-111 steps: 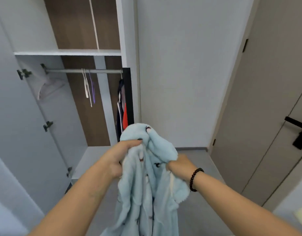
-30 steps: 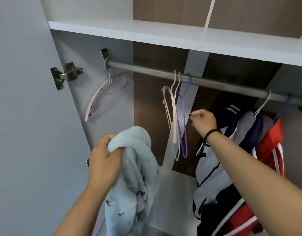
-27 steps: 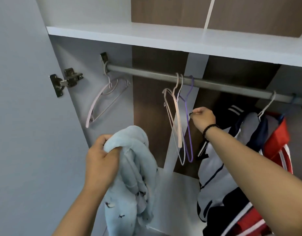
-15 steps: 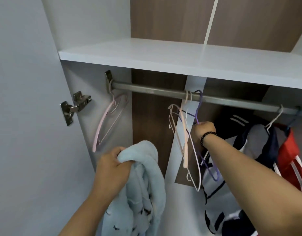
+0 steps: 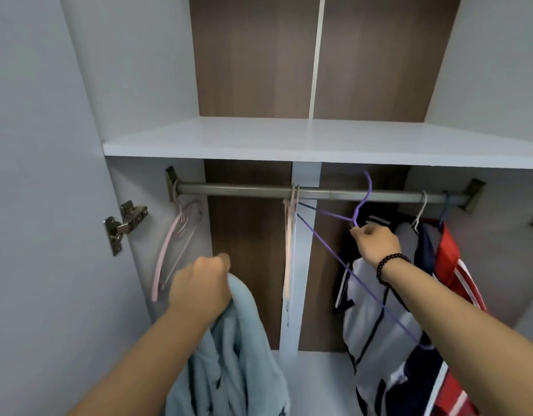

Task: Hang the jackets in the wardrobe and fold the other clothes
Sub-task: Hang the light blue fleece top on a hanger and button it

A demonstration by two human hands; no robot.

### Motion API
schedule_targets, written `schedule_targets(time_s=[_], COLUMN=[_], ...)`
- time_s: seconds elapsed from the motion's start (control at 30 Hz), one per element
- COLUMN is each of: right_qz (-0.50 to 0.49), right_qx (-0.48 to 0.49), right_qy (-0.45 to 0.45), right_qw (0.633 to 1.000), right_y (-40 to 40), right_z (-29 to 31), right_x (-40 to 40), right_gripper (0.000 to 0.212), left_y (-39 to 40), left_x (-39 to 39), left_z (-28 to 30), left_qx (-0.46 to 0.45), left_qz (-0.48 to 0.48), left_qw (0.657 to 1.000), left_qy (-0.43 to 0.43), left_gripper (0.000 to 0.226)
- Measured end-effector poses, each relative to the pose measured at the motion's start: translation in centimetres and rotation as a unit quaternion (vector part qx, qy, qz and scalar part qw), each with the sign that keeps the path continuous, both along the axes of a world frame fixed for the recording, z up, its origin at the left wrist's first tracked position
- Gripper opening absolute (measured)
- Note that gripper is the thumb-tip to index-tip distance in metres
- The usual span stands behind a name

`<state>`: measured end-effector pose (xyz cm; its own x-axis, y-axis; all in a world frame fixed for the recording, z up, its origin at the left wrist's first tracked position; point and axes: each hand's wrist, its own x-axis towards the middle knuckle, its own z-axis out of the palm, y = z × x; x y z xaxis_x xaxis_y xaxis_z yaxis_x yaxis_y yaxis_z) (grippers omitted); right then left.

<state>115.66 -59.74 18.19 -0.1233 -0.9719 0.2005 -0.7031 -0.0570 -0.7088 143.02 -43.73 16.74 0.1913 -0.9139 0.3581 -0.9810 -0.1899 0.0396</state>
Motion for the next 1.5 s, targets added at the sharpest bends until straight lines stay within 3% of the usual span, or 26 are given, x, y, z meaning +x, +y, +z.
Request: schedule_targets(time_s=[0.07,0.17,0.27,0.43,0.53,0.7,0.87,1.1,1.27,1.5], right_qz=[0.013,0.040,0.085,0.108,0.122,0.210,0.295,0.344,0.341,0.305], right_qx=[-0.020,-0.010,0.036,0.071,0.062,0.049,0.071,0.056,0.078,0.075], right_qy=[0.021,-0.012,-0.022,0.023,0.026,-0.051,-0.045,0.000,0.014,-0.034], right_qw=[0.999,0.999,0.995,0.991,0.990,0.975,0.952,0.937,0.937,0.949], right_y=[1.2,3.3,6.3,11.6,14.8,20.1,24.1,27.1,26.5,25.4], right_z=[0.3,0.5,0.4,-0.2,-0.3,0.1,1.6,2.6,2.4,0.1], right_x=[-1.5,-3.5,-5.6,-9.7,-11.6,-13.9,-15.5,-15.2,-13.8,-12.0], right_gripper=[0.018,0.018,0.022,0.023,0.020,0.014,0.033,0.038,0.059,0.037], left_y=[-0.4,-0.7,-0.2,2.1,3.7,7.0,10.4,12.8,12.9,12.9], left_x=[-0.3,-1.8,-4.1,-7.2,-8.5,-9.2,-10.0,-13.3,-16.9,-21.1], left_z=[0.6,1.4,1.3,-0.5,-1.2,-1.9,-0.8,1.9,4.2,6.7], left_qx=[0.027,0.095,0.164,0.228,0.229,0.158,0.056,-0.046,-0.115,-0.197], left_qz=[0.016,0.047,0.015,-0.032,-0.032,0.020,0.079,0.049,-0.025,-0.113], left_qw=[0.998,0.980,0.953,0.930,0.946,0.982,0.995,0.972,0.956,0.891], left_qy=[-0.055,-0.167,-0.253,-0.285,-0.229,-0.098,0.037,0.223,0.270,0.393], left_gripper=[0.023,0.019,0.023,0.026,0.040,0.040,0.036,0.031,0.033,0.042])
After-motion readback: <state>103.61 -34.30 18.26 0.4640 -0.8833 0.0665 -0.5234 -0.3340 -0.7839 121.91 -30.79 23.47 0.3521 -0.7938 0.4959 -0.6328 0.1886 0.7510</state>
